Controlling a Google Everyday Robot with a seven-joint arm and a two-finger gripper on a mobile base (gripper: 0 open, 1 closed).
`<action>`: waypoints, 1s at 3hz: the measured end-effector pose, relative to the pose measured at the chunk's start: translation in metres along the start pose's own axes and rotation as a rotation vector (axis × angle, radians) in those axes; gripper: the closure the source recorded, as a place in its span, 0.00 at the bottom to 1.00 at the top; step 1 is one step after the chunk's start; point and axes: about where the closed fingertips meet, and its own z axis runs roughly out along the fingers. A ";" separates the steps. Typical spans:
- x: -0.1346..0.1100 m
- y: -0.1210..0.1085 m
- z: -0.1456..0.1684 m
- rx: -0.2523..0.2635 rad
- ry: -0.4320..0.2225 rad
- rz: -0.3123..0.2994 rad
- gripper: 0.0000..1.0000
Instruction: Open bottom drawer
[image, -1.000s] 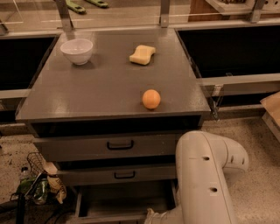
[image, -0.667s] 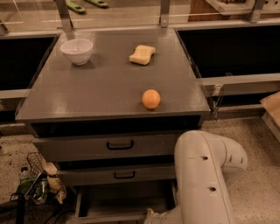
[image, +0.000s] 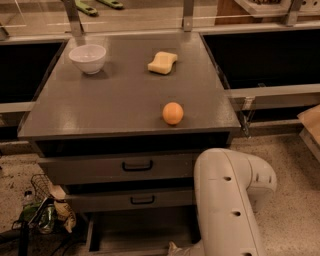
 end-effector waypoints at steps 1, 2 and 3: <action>0.002 0.002 -0.001 0.000 0.000 -0.004 0.00; 0.012 0.012 -0.004 0.001 0.002 -0.019 0.00; 0.012 0.012 -0.004 0.001 0.002 -0.019 0.00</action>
Offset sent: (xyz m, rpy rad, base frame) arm -0.2918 -0.0569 0.0055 -0.0681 -0.1249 0.1704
